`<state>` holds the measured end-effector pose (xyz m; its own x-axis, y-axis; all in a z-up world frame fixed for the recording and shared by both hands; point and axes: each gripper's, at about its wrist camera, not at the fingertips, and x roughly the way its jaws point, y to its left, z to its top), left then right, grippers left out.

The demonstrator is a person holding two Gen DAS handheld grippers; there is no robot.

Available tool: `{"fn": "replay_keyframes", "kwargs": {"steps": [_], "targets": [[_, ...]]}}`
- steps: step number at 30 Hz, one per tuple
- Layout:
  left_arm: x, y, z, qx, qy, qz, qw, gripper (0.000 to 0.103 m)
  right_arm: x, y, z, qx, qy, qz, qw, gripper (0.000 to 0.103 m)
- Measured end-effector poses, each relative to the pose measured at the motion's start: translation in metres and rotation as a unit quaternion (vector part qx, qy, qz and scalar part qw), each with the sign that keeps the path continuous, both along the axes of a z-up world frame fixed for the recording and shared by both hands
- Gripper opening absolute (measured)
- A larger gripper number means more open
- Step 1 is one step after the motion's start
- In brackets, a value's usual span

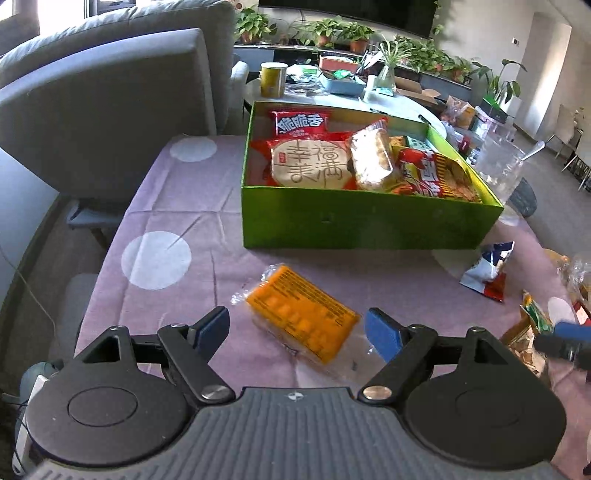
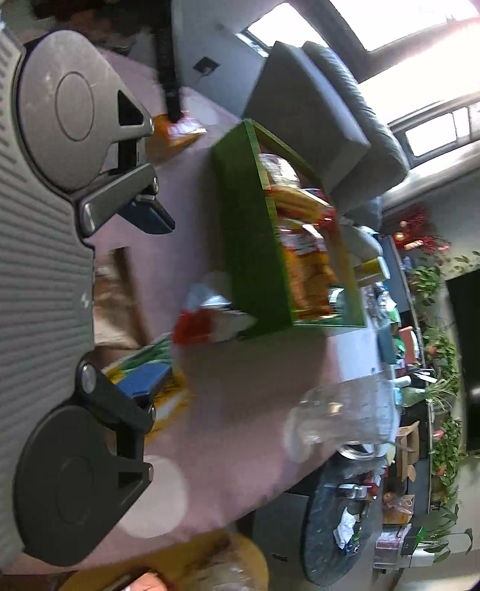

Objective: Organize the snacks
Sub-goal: 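Move the left gripper to the orange cracker packet while the right grasps the brown snack bag, then grasp the orange cracker packet with the left gripper and lift it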

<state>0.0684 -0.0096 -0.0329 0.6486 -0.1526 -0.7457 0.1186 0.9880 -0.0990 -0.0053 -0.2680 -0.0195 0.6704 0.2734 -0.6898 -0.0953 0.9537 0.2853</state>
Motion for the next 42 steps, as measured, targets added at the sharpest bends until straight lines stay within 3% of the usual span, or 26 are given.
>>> {"fn": "replay_keyframes", "kwargs": {"steps": [6,15,21,25,39,42], "targets": [[-0.001,-0.001,-0.001,0.0,0.005,0.004,1.0,0.079,-0.019,0.014,-0.015,-0.035,0.018,0.034,0.999,0.068],[0.002,0.001,-0.005,-0.001,0.018,0.017,0.9997,0.079,-0.009,0.025,-0.032,-0.071,0.031,0.022,0.997,0.069],[0.013,-0.011,-0.009,-0.007,0.032,0.007,0.9994,0.079,-0.01,0.04,-0.03,-0.103,0.012,0.057,0.993,0.068],[0.024,-0.021,-0.009,-0.003,0.035,-0.002,0.9994,0.079,-0.01,0.044,-0.029,-0.073,0.015,0.076,0.994,0.067],[0.04,-0.043,-0.019,0.055,0.015,-0.016,0.9983,0.077,-0.006,0.042,-0.029,-0.055,0.012,0.07,0.996,0.067],[0.04,-0.044,-0.021,0.065,0.008,-0.023,0.9976,0.072,-0.006,0.041,-0.029,-0.053,0.012,0.071,0.996,0.067]]}}
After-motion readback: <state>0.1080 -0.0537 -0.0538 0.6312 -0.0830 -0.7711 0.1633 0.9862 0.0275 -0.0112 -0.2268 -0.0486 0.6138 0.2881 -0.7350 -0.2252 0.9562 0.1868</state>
